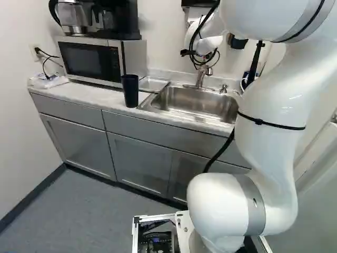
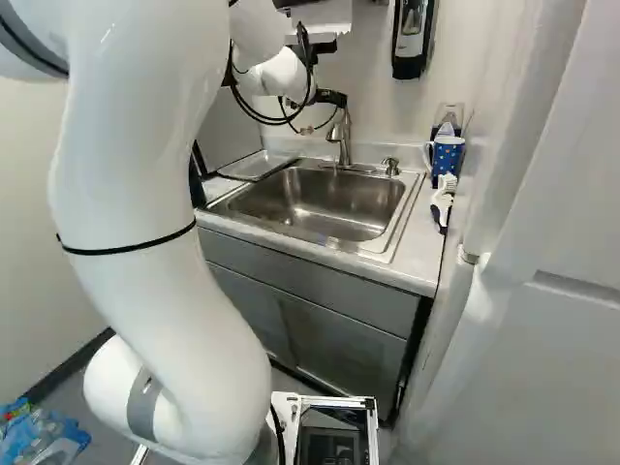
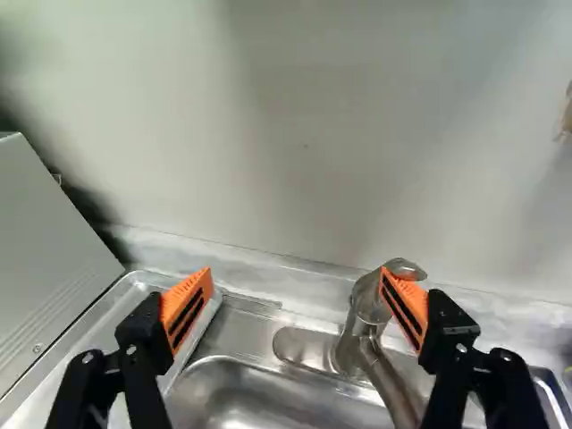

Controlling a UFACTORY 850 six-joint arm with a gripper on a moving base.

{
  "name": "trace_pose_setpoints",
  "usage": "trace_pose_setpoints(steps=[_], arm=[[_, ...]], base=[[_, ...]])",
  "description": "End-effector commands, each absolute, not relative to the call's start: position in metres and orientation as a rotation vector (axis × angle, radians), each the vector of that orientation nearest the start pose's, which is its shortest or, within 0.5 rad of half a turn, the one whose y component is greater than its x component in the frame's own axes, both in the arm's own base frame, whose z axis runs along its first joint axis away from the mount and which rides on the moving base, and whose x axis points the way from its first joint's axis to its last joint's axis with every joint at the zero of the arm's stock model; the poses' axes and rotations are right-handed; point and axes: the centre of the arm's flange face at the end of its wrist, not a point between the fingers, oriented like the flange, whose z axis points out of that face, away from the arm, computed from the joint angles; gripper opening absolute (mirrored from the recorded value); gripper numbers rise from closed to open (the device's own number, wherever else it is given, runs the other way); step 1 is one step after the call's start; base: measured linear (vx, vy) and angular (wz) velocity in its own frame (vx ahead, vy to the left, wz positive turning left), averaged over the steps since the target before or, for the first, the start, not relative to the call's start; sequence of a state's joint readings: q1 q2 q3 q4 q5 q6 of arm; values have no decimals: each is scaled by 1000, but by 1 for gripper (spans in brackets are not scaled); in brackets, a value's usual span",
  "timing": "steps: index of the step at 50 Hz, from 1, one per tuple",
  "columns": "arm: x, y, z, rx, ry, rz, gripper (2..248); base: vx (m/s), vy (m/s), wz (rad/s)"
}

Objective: Rinse the cup and place it in the tray

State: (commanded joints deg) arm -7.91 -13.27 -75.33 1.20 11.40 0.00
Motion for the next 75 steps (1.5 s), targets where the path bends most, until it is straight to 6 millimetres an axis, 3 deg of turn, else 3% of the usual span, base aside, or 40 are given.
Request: trace_pose_setpoints(steps=[32, 75], arm=[[617, -86, 653, -2547, 213, -1950, 247], [536, -106, 656, -2582, 288, -1949, 247]], base=[[0, 0, 0], [0, 0, 0]])
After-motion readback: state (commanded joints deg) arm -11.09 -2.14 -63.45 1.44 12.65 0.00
